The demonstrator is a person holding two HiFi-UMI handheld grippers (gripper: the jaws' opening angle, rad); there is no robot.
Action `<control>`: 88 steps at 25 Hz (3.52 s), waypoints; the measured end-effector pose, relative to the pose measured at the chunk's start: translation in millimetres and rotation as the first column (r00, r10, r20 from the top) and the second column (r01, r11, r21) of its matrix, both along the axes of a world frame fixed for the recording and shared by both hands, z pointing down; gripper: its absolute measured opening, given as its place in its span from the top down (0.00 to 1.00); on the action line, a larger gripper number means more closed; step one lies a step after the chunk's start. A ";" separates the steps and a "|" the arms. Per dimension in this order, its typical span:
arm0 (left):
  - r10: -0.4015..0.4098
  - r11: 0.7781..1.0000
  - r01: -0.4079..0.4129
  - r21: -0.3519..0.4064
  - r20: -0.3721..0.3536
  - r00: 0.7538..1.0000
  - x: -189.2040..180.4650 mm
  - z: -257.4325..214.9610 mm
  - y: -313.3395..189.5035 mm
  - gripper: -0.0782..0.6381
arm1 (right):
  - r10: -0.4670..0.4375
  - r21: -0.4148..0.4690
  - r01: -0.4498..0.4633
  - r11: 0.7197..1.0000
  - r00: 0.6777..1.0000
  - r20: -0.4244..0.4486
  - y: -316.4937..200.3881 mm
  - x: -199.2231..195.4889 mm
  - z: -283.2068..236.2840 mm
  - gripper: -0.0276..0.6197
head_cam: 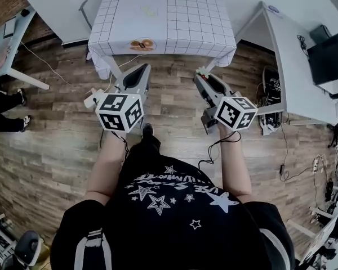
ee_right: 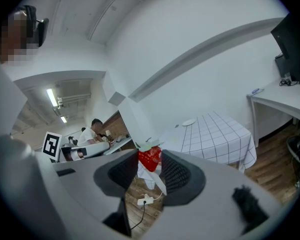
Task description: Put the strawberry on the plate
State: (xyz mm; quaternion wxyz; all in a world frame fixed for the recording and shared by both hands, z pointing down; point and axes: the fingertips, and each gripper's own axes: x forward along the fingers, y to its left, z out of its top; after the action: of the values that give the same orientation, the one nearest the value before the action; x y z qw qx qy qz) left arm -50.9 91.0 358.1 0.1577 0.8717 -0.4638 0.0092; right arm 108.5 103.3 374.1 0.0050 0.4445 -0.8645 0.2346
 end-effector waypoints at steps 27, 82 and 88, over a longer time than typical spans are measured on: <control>0.064 0.998 -0.064 -0.006 -0.025 0.998 -82.0 6.6 -183.3 0.88 | 0.079 -0.011 -0.079 0.997 0.996 -0.038 -169.0 -68.7 2.0 0.72; -0.054 0.997 0.059 -0.046 0.094 0.994 2.9 19.0 -410.9 0.88 | -0.079 -0.029 0.082 0.996 0.994 0.080 -447.1 5.1 23.9 0.72; -0.106 0.994 0.107 -0.012 0.095 0.990 4.5 2.7 -420.0 0.88 | -0.125 0.002 0.126 0.992 0.987 0.097 -465.7 5.2 9.8 0.72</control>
State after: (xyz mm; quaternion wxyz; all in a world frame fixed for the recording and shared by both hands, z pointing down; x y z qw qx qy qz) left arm -46.5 -329.1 360.8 0.1434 0.8429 -0.5165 0.0461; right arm 113.7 -362.4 383.9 -0.0215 0.3773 -0.8895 0.2568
